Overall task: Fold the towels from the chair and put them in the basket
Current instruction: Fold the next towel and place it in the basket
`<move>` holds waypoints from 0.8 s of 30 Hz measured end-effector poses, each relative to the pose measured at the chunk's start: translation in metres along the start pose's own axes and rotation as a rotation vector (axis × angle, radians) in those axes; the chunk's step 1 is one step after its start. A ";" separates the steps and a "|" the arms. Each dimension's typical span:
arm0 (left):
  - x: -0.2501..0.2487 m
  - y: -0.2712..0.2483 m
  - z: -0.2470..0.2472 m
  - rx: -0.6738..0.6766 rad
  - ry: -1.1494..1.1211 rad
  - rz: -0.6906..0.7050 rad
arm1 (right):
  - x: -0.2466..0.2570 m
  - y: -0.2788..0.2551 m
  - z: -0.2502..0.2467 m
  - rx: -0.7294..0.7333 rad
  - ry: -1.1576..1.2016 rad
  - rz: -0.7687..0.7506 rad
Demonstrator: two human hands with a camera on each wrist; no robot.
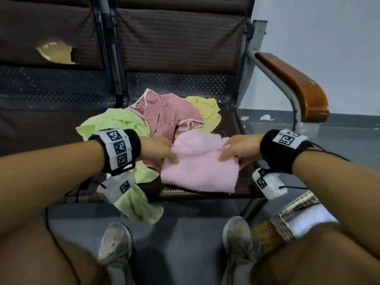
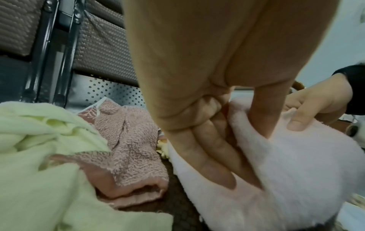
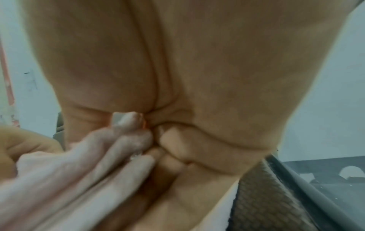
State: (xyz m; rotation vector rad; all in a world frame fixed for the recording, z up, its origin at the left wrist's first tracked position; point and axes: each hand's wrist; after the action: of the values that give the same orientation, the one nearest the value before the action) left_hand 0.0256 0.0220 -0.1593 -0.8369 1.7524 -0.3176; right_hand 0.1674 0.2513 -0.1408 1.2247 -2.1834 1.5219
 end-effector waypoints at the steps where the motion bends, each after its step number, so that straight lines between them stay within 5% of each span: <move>1: -0.002 0.005 -0.003 -0.055 -0.016 0.020 | 0.000 0.005 -0.004 -0.044 0.022 0.001; 6: -0.009 0.044 -0.013 -0.400 -0.060 0.141 | 0.001 0.040 -0.027 -0.419 0.150 -0.018; 10: -0.013 0.071 -0.010 -0.609 0.062 0.132 | -0.002 0.067 -0.035 -0.682 -0.139 -0.020; 15: 0.000 0.080 0.000 -0.736 0.030 0.122 | -0.011 0.085 -0.026 -0.645 -0.383 -0.069; 17: 0.009 0.074 0.005 -0.688 0.072 0.180 | -0.012 0.079 -0.020 -0.609 -0.491 -0.151; 20: 0.022 0.063 0.012 -0.443 0.144 0.229 | -0.013 0.062 -0.006 -0.559 -0.595 -0.300; 24: 0.040 0.056 0.014 -0.311 0.529 0.219 | -0.018 0.046 0.018 -0.296 -0.810 -0.267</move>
State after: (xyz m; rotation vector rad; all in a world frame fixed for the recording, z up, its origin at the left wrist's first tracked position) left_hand 0.0123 0.0375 -0.2261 -0.8141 2.4114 -0.1231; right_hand 0.1503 0.2507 -0.1910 2.1587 -2.3947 0.6002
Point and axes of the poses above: each hand's wrist, its own y-axis towards the middle knuckle, its own z-axis out of the palm, x = y × z, and after that the axes turned 4 degrees about -y, right-handed
